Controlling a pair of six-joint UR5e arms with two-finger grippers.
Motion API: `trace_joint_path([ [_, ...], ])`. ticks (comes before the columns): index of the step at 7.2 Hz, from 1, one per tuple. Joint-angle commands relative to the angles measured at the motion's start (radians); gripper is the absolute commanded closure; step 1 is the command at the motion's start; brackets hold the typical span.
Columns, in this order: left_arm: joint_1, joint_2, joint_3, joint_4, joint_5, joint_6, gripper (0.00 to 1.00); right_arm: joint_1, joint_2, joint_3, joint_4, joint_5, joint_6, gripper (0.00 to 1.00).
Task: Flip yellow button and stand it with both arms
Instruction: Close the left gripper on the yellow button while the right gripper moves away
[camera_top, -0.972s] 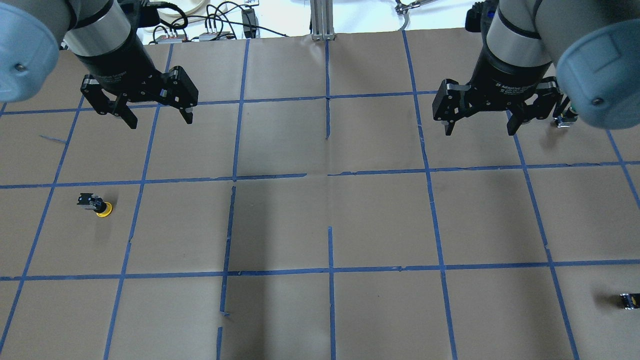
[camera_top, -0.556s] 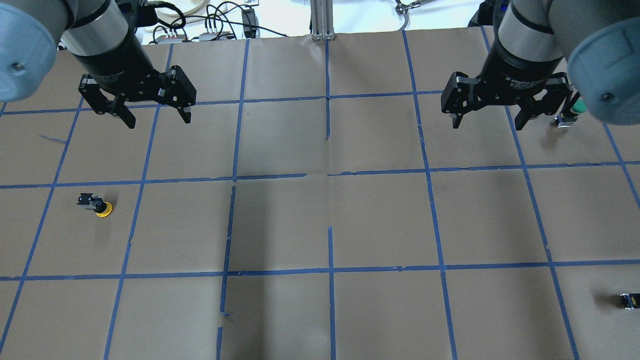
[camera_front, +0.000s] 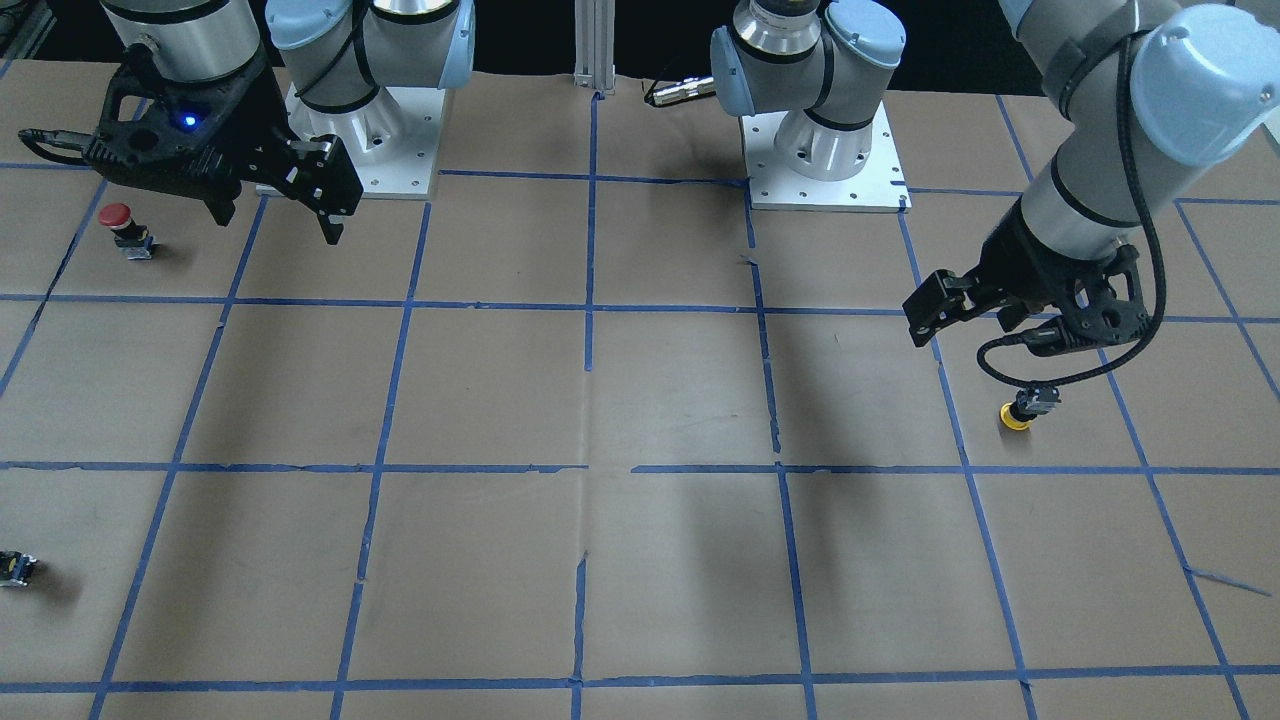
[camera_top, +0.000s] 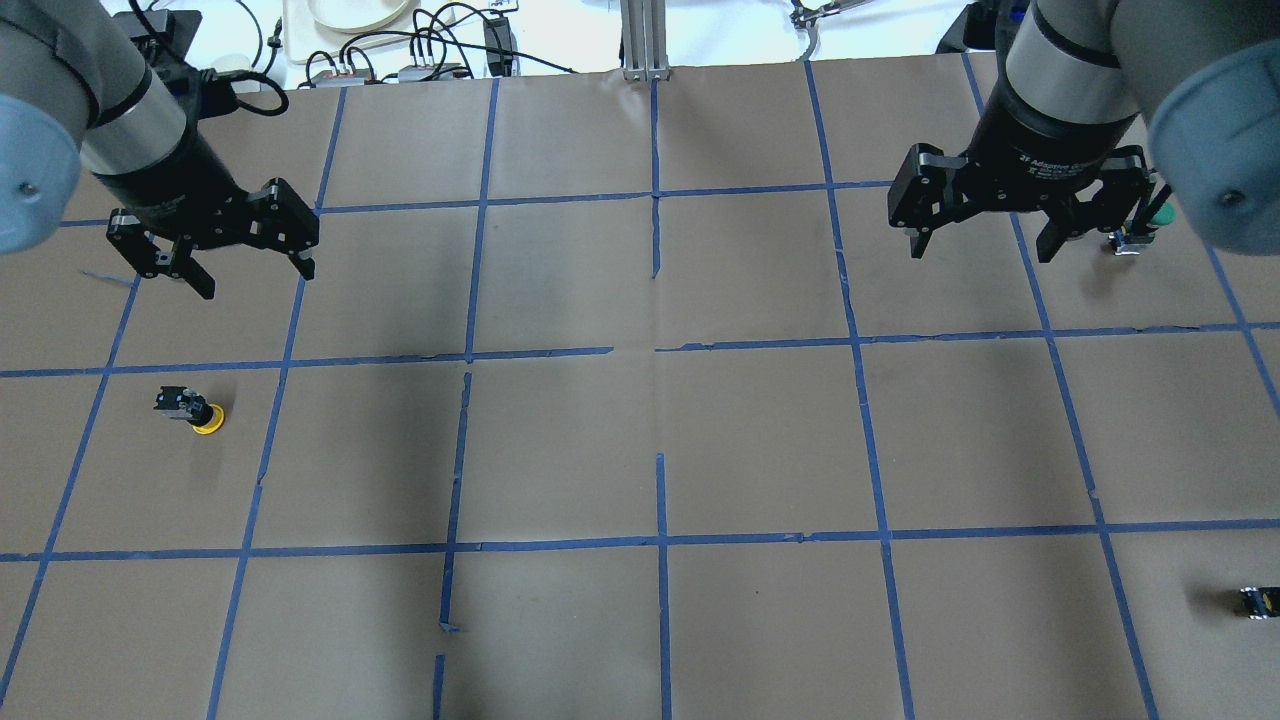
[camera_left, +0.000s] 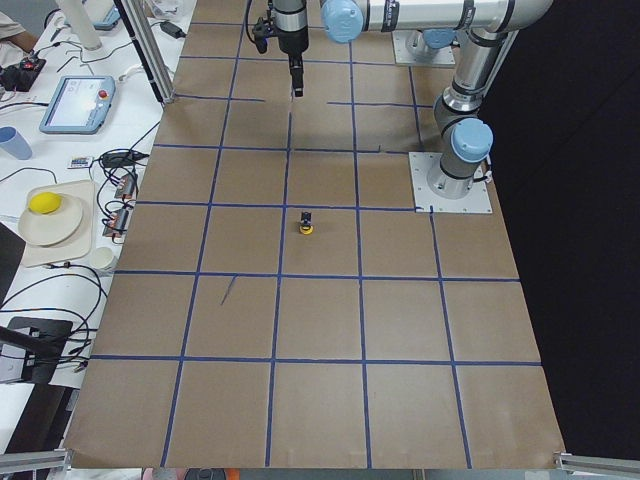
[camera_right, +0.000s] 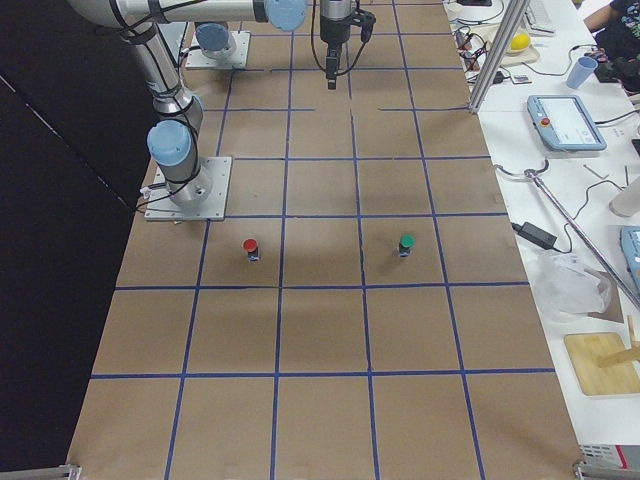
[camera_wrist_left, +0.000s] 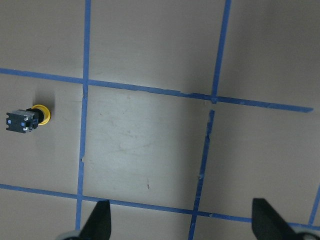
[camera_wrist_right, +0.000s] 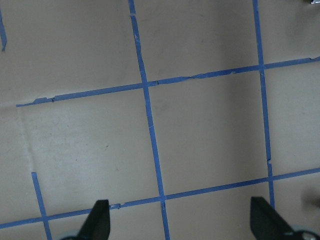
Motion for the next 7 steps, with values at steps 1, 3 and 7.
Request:
trace_joint_path([
  [1,0.104,-0.003,-0.124,0.147,0.004,0.163,0.01,-0.001,0.001,0.0,0.006,0.002,0.013,0.0],
  [3,0.225,-0.061,-0.127,0.198,0.003,0.374,0.01,-0.004,0.021,-0.011,0.067,0.147,0.231,0.0],
  [7,0.379,-0.153,-0.187,0.332,-0.005,0.642,0.01,-0.012,0.062,-0.128,0.136,0.289,0.585,0.0],
])
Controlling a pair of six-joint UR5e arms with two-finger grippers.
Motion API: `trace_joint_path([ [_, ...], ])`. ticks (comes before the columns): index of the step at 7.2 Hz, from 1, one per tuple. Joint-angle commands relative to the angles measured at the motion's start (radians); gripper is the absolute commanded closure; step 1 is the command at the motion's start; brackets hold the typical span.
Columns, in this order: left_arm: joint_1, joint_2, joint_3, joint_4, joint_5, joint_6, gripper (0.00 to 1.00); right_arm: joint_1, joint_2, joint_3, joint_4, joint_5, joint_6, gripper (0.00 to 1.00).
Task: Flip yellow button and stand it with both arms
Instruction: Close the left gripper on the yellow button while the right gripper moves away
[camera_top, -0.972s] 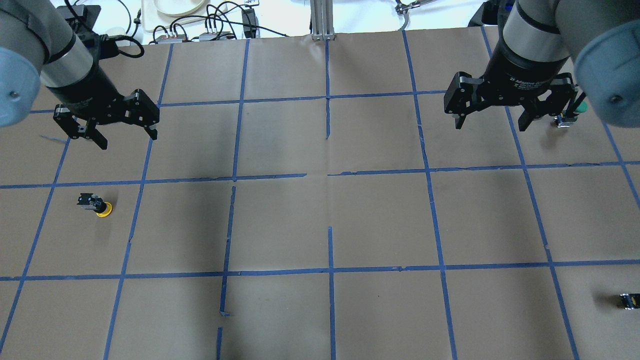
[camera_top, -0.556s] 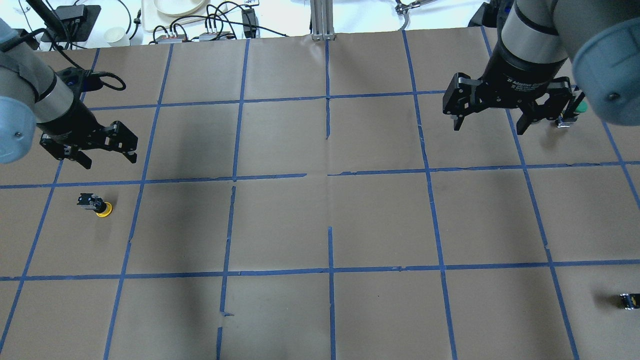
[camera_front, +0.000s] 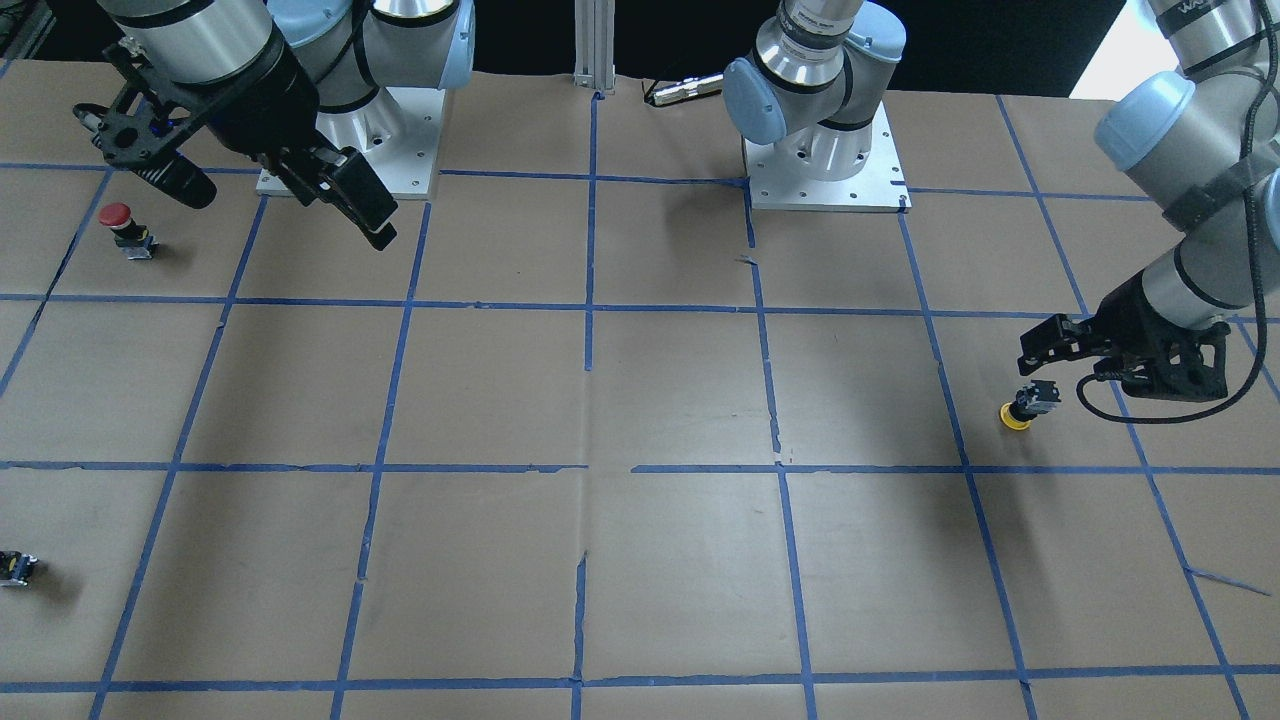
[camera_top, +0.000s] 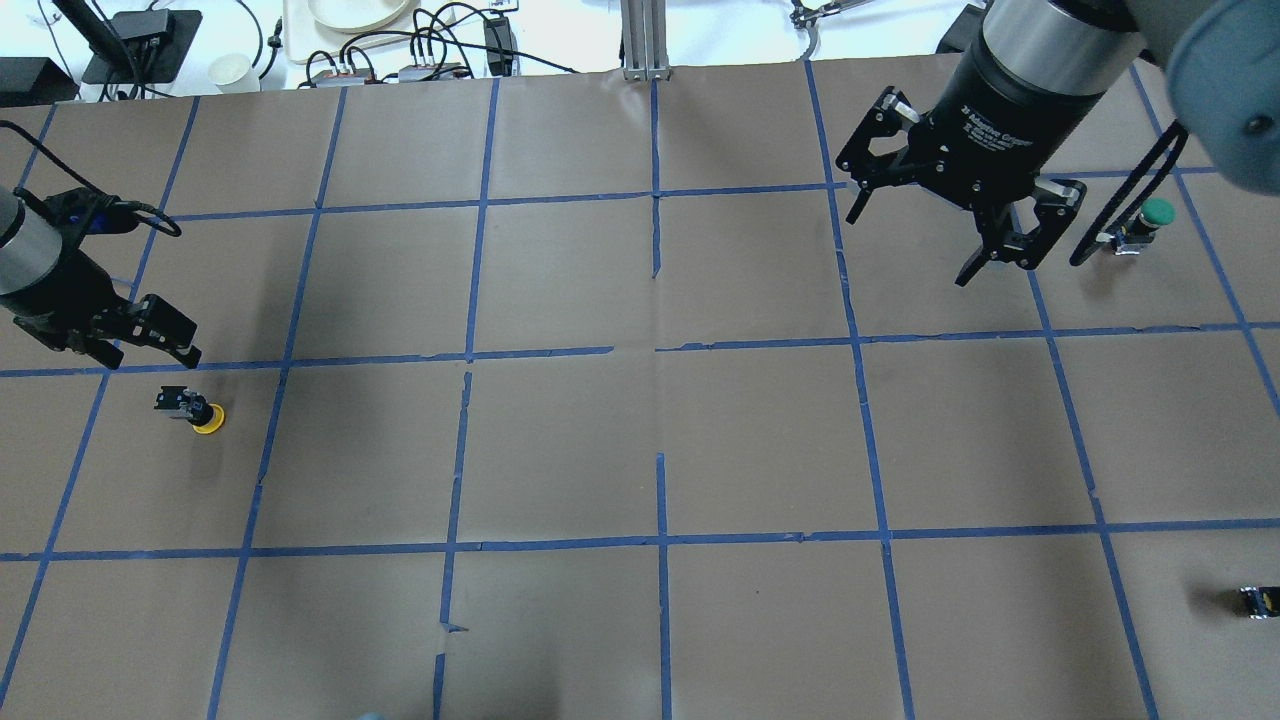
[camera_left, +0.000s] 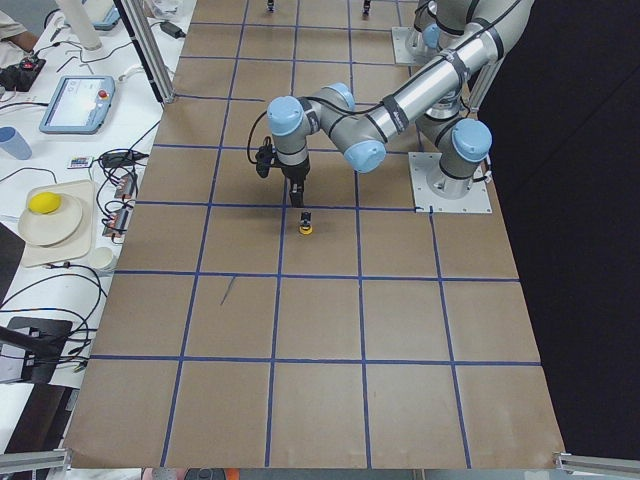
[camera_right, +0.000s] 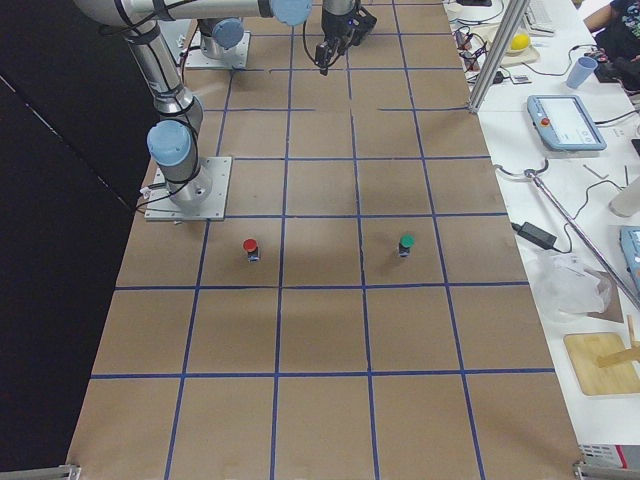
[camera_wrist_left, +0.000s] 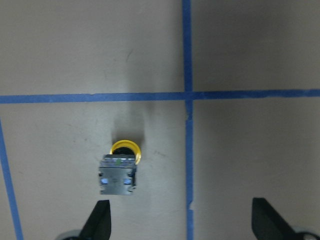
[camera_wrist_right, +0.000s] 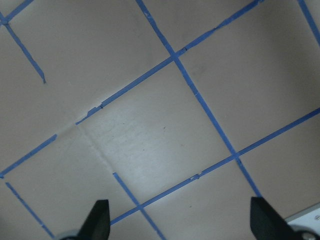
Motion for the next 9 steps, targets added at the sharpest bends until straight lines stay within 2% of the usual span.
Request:
trace_joint_path([
  [1,0.035,-0.064,-0.048,0.128,-0.003,0.062,0.01,-0.002,0.033,-0.042,0.026,0.051,0.074,0.0],
  [2,0.033,-0.079,-0.048,0.136,-0.003,0.073,0.01,-0.005,0.035,-0.037,0.029,0.115,0.109,0.0],
  [4,0.035,-0.107,-0.07,0.138,-0.003,0.073,0.01,-0.008,0.035,-0.027,0.035,0.128,0.143,0.0],
  [5,0.033,-0.113,-0.07,0.138,-0.003,0.073,0.01,-0.018,0.036,-0.026,0.058,0.167,0.184,0.0],
  [6,0.035,-0.111,-0.067,0.139,-0.001,0.071,0.06,-0.036,0.038,-0.026,0.07,0.223,0.235,0.0],
  [7,0.035,-0.111,-0.064,0.138,0.005,0.074,0.34,-0.048,0.039,-0.026,0.11,0.267,0.275,0.0],
  [8,0.035,-0.113,-0.065,0.138,0.01,0.074,0.65,-0.051,0.038,-0.026,0.119,0.274,0.276,0.0],
  [9,0.03,-0.108,-0.065,0.136,0.008,0.068,0.77,-0.054,0.038,-0.026,0.118,0.293,0.276,0.0],
])
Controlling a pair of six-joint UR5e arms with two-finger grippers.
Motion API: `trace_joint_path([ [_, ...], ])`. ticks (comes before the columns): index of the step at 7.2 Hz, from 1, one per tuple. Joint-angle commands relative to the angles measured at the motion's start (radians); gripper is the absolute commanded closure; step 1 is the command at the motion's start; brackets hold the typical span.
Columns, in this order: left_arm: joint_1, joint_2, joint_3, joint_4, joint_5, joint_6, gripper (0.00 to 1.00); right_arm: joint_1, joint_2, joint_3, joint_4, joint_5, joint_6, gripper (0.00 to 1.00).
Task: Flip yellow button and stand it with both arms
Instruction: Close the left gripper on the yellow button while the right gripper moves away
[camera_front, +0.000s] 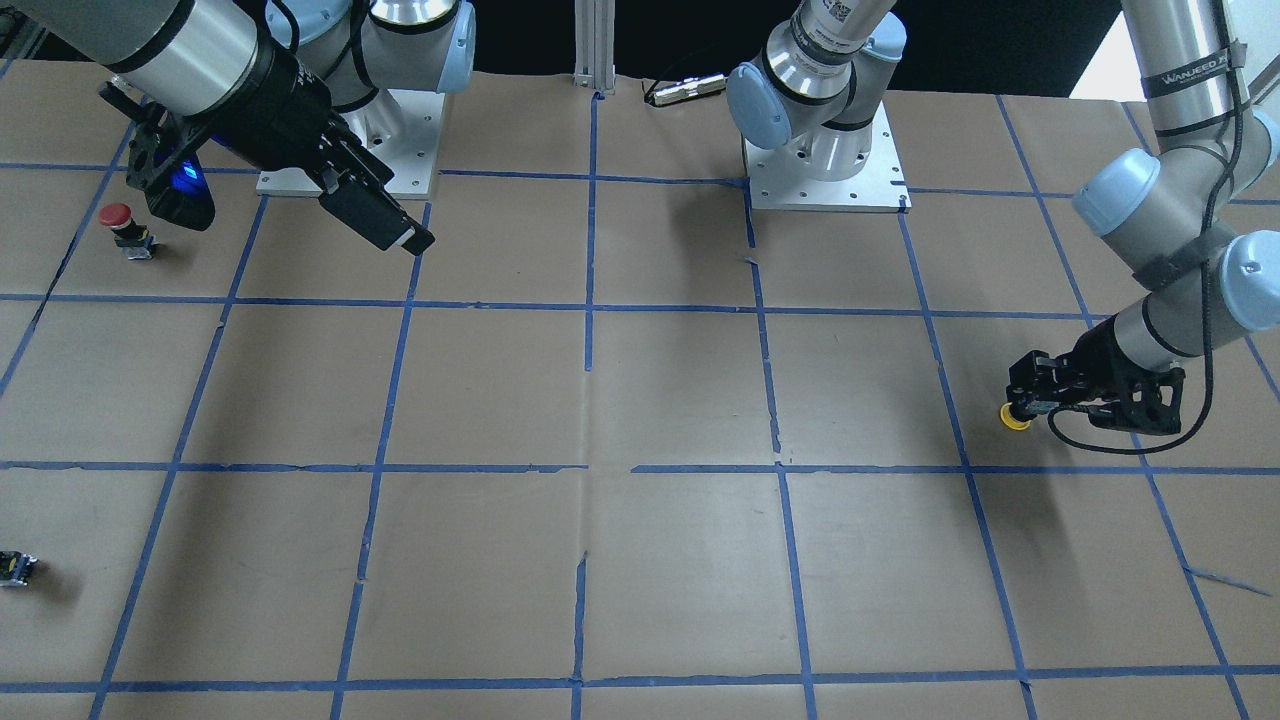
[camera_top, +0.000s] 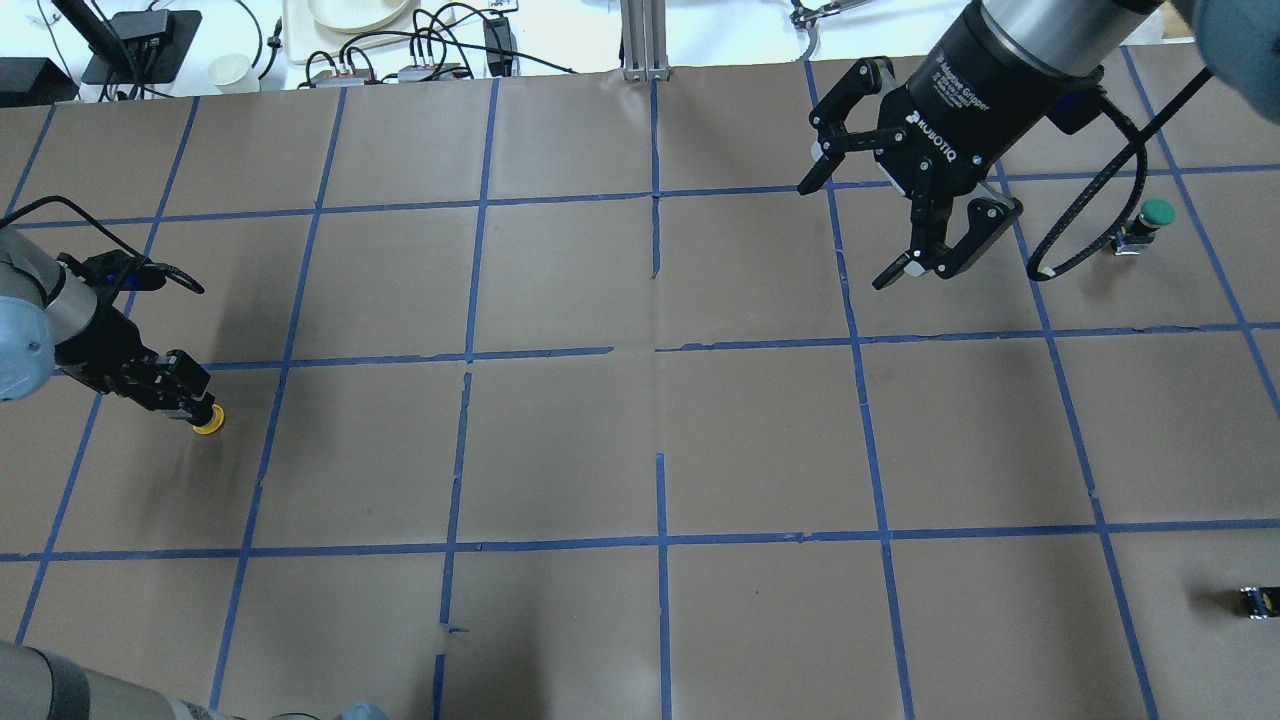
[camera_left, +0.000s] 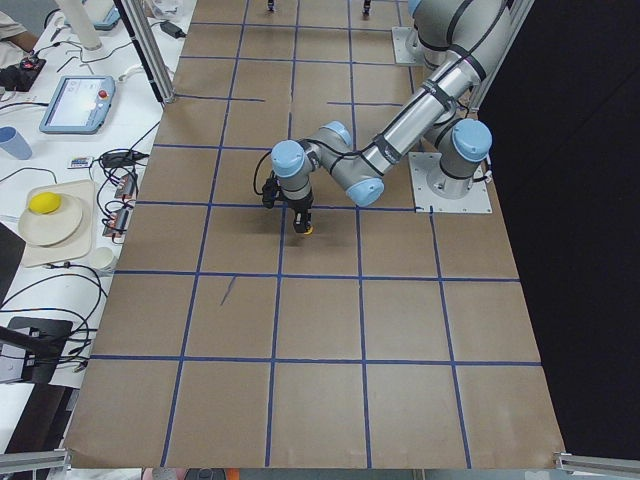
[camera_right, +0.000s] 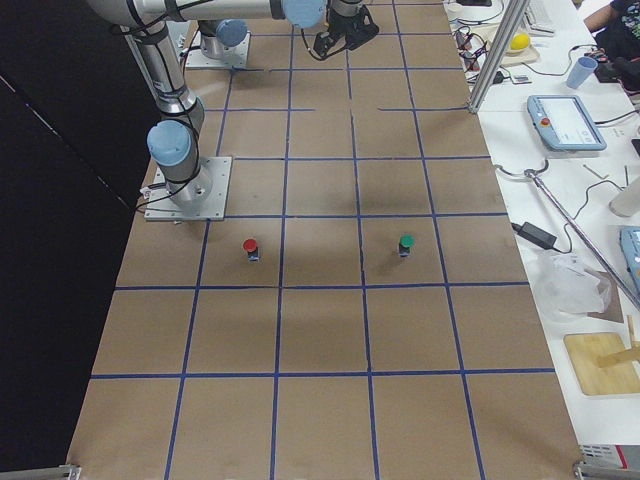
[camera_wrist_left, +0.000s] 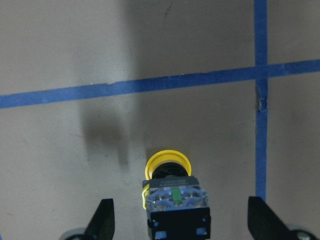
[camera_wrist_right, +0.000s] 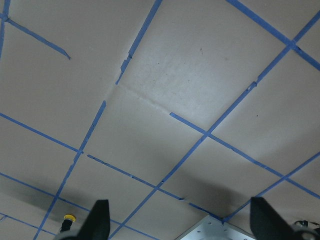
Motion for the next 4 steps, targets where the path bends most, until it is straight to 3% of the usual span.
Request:
trace_joint_path([
  [1,-0.008,0.004,-0.004,-0.003,0.001,-0.005,0.83,-0.006,0.001,0.0,0.008,0.057,0.01,0.0],
  [2,-0.01,0.007,0.002,-0.007,0.0,0.005,0.93,-0.008,0.001,0.0,0.013,0.067,0.012,0.0],
  [4,-0.042,0.03,0.037,-0.056,-0.041,0.002,0.99,-0.049,0.001,0.0,0.013,0.153,0.054,0.0],
])
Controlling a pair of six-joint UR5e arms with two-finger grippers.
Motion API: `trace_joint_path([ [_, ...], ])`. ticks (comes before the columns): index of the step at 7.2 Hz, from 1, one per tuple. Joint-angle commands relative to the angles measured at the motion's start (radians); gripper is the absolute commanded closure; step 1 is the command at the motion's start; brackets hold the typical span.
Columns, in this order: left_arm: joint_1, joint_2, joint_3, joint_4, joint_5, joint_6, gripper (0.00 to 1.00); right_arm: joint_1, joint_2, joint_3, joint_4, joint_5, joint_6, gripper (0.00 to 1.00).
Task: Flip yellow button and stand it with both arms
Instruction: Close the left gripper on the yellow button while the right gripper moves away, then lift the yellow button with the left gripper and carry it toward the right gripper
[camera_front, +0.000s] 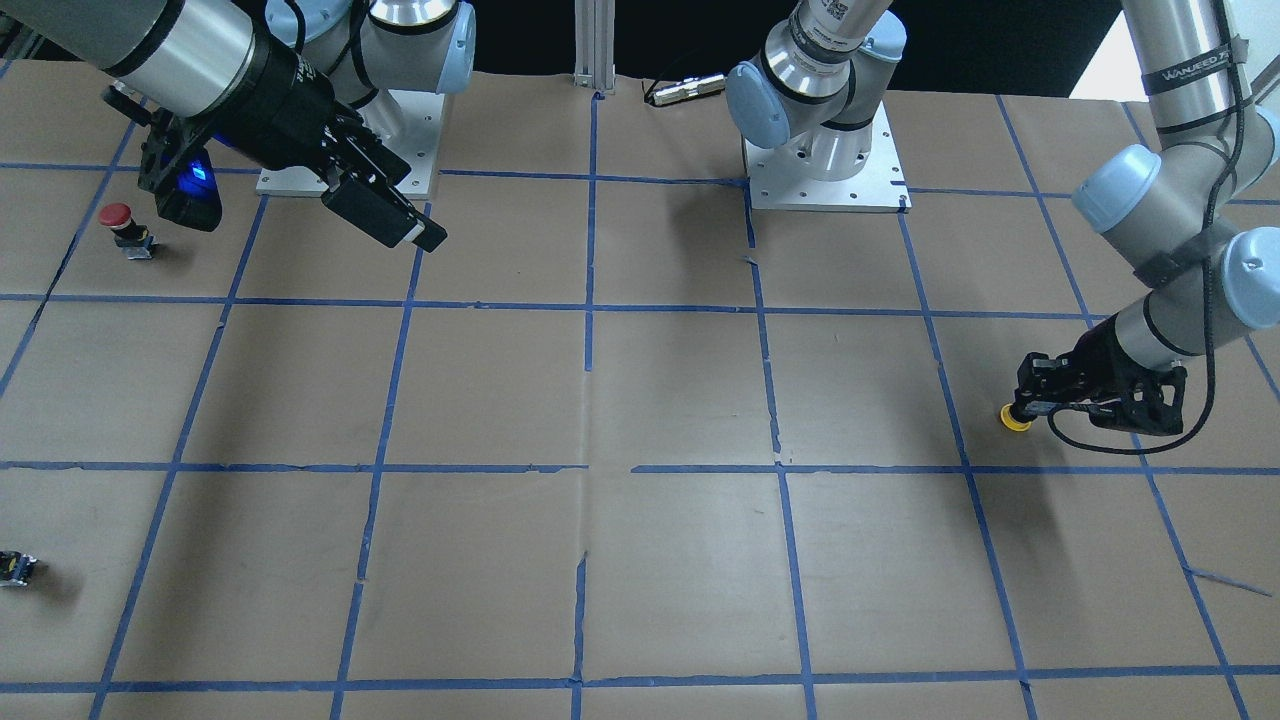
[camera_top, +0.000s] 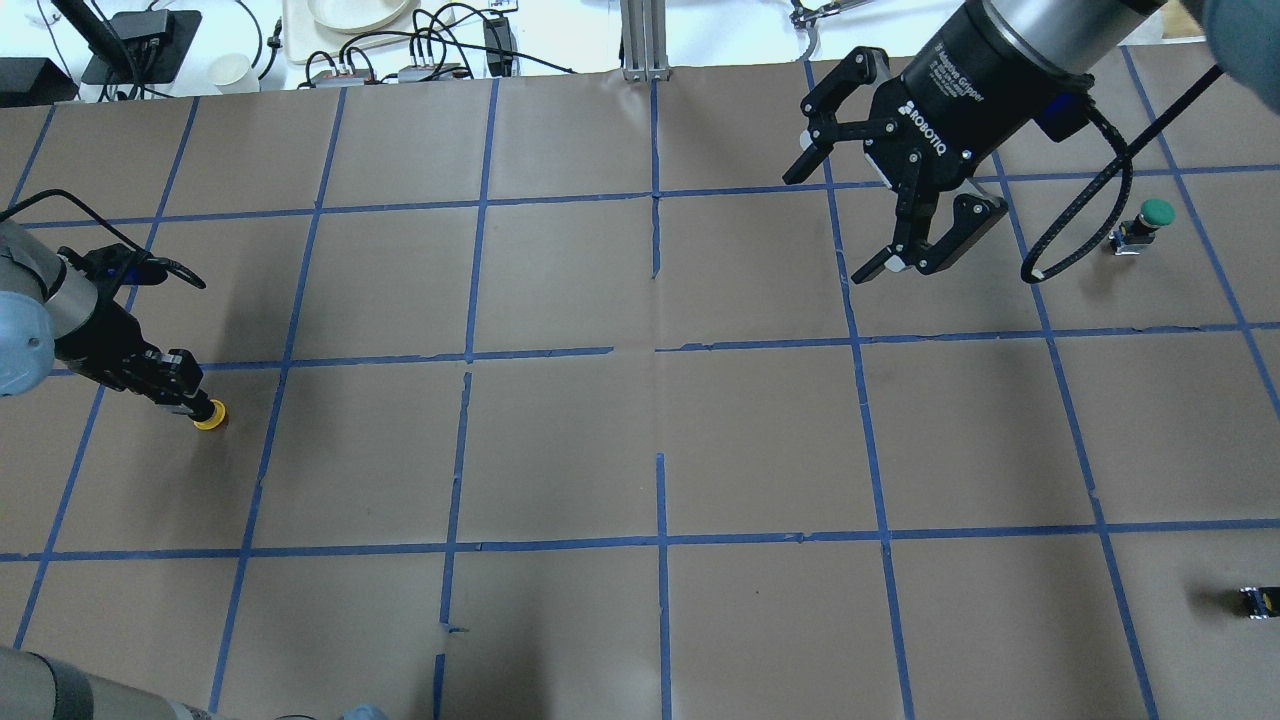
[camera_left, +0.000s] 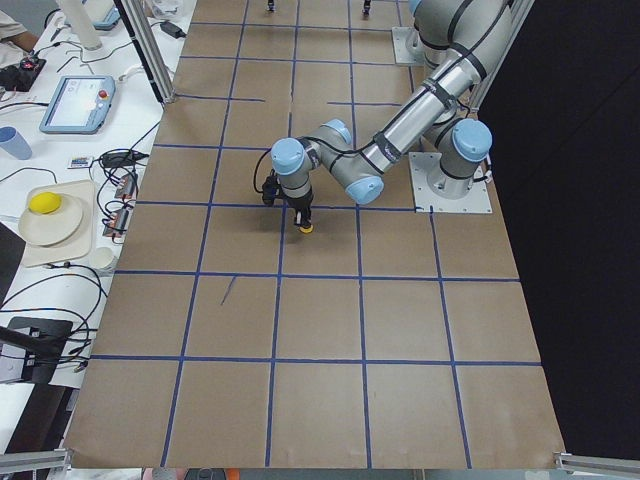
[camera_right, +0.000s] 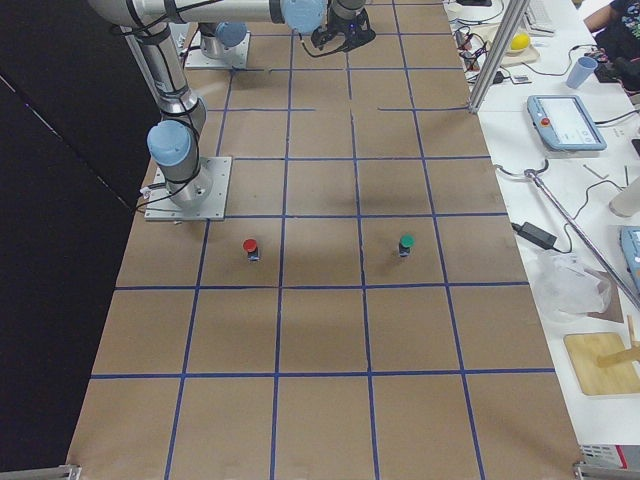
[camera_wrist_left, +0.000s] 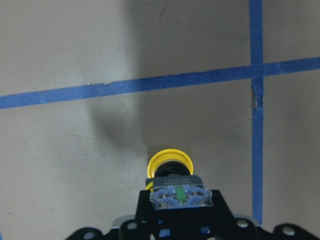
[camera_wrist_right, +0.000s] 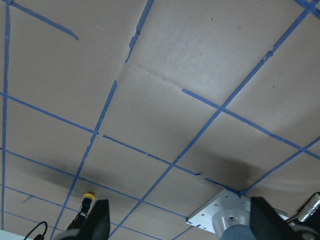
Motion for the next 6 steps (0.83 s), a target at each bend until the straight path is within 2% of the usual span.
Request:
trace_joint_path([
  [1,-0.085,0.039,0.033,-0.074,-0.074,-0.004,1.0,-0.077,0.0,0.002,0.017,0.064,0.027,0.0],
  [2,-0.162,0.058,0.042,-0.113,-0.111,-0.014,1.0,-0.113,0.008,0.003,0.055,0.123,0.014,0.0],
  [3,-0.225,0.073,0.062,-0.152,-0.291,-0.061,0.99,-0.124,0.012,0.011,0.049,0.161,0.012,0.0],
  [4,-0.271,0.069,0.099,-0.199,-0.42,-0.127,0.99,-0.118,0.003,0.02,0.056,0.247,0.023,0.0],
  [5,-0.326,0.073,0.114,-0.204,-0.658,-0.203,0.99,-0.115,0.0,0.04,0.057,0.295,0.024,0.0],
  [6,-0.393,0.089,0.12,-0.189,-0.844,-0.336,0.99,-0.115,-0.007,0.052,0.057,0.297,0.023,0.0],
])
